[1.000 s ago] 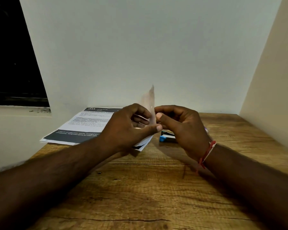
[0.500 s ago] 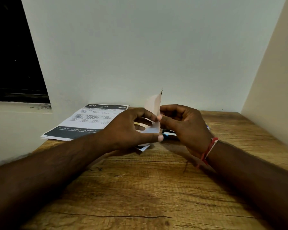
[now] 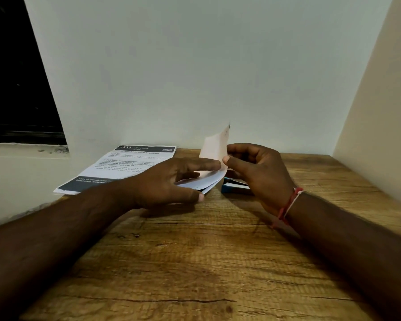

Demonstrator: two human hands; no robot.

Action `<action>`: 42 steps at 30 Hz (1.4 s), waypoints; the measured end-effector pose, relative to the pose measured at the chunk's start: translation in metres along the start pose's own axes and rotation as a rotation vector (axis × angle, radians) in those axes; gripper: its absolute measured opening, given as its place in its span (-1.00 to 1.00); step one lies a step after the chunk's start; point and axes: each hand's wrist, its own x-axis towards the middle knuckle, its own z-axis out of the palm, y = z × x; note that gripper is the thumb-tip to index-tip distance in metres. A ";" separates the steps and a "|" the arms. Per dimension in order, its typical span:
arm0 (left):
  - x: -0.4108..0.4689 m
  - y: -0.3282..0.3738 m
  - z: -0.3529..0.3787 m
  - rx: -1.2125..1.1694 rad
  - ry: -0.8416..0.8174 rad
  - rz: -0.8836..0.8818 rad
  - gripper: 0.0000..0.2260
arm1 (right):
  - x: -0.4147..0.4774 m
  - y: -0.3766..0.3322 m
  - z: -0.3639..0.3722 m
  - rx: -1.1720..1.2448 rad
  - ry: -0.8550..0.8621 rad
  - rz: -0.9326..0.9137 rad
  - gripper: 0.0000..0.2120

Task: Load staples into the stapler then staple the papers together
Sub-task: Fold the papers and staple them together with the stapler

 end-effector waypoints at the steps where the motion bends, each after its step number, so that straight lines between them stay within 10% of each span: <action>1: 0.001 0.000 0.000 -0.004 0.010 0.003 -0.29 | 0.000 0.000 0.000 0.001 0.000 -0.001 -0.79; 15: 0.008 -0.003 0.015 0.190 0.394 0.004 -0.78 | 0.000 0.003 0.001 0.054 -0.042 0.047 -0.63; 22: 0.010 -0.004 0.015 0.171 0.537 -0.024 -0.83 | 0.003 0.010 -0.002 -0.085 -0.128 0.057 -0.43; 42: 0.009 -0.006 0.003 -0.113 0.741 -0.146 -0.73 | 0.009 0.002 -0.005 -0.229 0.046 0.047 -0.63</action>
